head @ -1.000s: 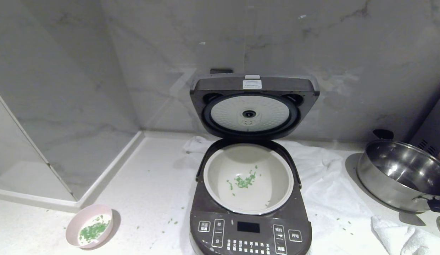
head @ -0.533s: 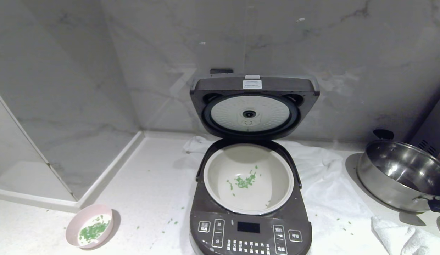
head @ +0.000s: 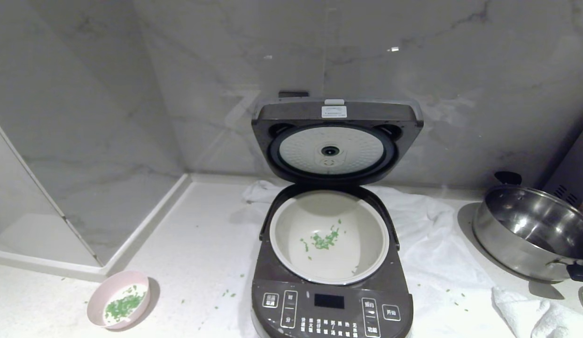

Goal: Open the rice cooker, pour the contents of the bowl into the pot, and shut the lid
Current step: Turn on the tap

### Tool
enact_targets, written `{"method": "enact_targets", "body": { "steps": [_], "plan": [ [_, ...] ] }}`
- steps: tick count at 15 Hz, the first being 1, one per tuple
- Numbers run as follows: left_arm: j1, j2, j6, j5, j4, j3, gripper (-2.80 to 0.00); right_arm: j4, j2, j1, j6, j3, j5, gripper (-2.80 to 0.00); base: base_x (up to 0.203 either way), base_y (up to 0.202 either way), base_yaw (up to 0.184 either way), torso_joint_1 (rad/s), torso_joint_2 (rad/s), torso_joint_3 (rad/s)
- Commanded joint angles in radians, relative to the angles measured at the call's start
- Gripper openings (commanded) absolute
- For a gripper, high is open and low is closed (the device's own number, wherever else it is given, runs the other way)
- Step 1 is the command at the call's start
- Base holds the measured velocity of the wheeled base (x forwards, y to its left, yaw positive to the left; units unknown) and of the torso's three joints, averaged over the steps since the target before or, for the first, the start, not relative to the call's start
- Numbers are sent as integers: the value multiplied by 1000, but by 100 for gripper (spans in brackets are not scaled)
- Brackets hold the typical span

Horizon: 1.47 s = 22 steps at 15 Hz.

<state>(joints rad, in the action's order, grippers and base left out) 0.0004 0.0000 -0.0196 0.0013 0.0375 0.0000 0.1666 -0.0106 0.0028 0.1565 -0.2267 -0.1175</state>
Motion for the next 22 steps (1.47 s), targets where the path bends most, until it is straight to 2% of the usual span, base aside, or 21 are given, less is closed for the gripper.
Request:
{"method": "enact_targets", "body": {
  "steps": [1, 3, 4, 6, 8, 9, 16, 18, 20, 22],
  "plan": [
    [0, -2, 0, 0, 1, 14, -280, -56, 11, 0, 3, 100, 8, -280, 0, 0, 0, 0, 0, 0],
    [0, -2, -1, 0, 1, 15, -280, -189, 11, 0, 11, 195, 23, -280, 0, 0, 0, 0, 0, 0],
    [0, -2, 0, 0, 1, 14, -280, -225, 11, -1, 11, 213, 72, -280, 0, 0, 0, 0, 0, 0],
    [0, -2, 0, 0, 1, 14, -280, -221, 11, -1, 37, 230, 140, -280, 0, 0, 0, 0, 0, 0],
    [0, -2, 0, 0, 1, 14, -280, -157, 11, 0, 27, 225, 178, -280, 0, 0, 0, 0, 0, 0],
    [0, -2, 0, -1, 1, 14, -280, -158, 11, 0, -8, 226, 177, -280, 0, 0, 0, 0, 0, 0],
    [1, -2, 1, -1, 1, 14, -280, -162, 9, 0, -111, 227, 130, -280, 0, 0, 0, 0, 0, 0],
    [1, -2, 1, -1, 1, 14, -280, -162, 9, 0, -120, 227, 124, -280, 0, 0, 0, 0, 0, 0],
    [1, -2, 1, -1, 1, 14, -280, -162, 10, 0, -163, 225, 116, -280, 0, 0, 0, 0, 0, 0],
    [1, -2, 1, -1, 1, 14, -280, -162, 9, 0, -163, 225, 116, -280, 0, 0, 0, 0, 0, 0]
  ]
}}
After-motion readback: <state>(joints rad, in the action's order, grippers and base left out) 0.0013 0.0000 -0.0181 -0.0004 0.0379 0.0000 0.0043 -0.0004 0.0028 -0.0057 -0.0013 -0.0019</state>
